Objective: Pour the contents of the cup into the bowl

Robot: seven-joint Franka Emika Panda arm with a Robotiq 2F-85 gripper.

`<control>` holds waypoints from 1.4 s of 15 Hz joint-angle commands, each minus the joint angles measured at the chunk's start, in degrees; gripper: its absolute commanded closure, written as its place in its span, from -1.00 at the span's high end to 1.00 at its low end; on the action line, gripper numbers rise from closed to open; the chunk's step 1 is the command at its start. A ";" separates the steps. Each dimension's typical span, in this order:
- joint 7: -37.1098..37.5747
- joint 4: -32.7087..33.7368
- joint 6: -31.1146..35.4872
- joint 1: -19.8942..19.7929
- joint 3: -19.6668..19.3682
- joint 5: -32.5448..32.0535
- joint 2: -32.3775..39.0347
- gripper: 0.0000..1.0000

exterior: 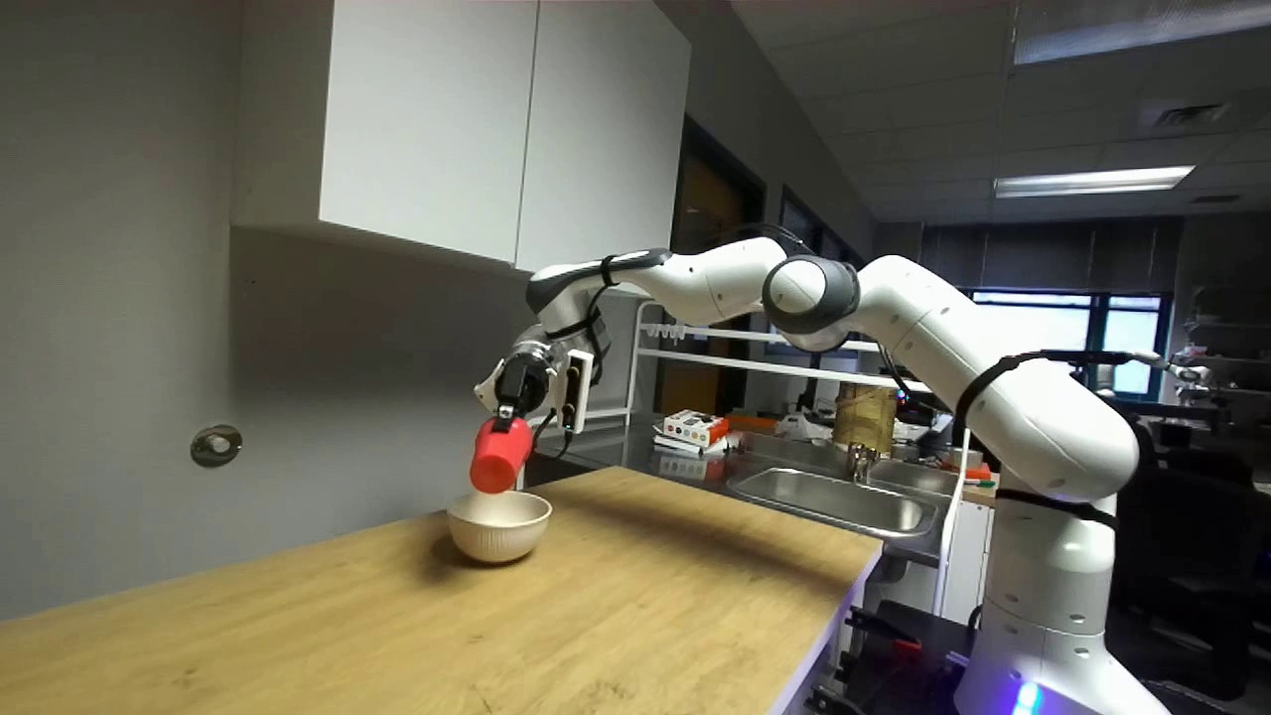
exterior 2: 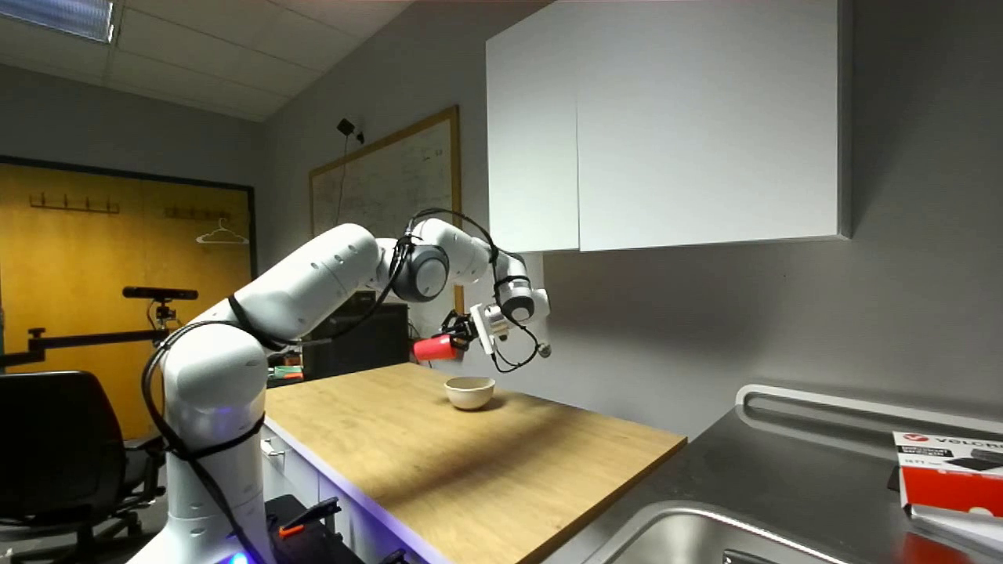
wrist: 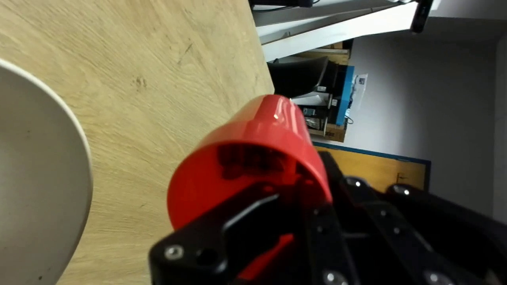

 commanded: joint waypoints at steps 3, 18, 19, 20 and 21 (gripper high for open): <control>9.59 8.46 -5.12 -0.80 0.72 7.14 7.70 -0.97; 28.38 19.35 -10.00 -1.13 0.94 23.84 17.84 -0.97; 29.16 19.80 -10.17 -1.12 0.89 24.56 18.20 -0.97; 29.76 20.18 -10.31 -1.13 0.88 25.19 18.51 -0.97; 30.28 20.64 -10.36 -1.13 0.86 25.76 18.83 -0.97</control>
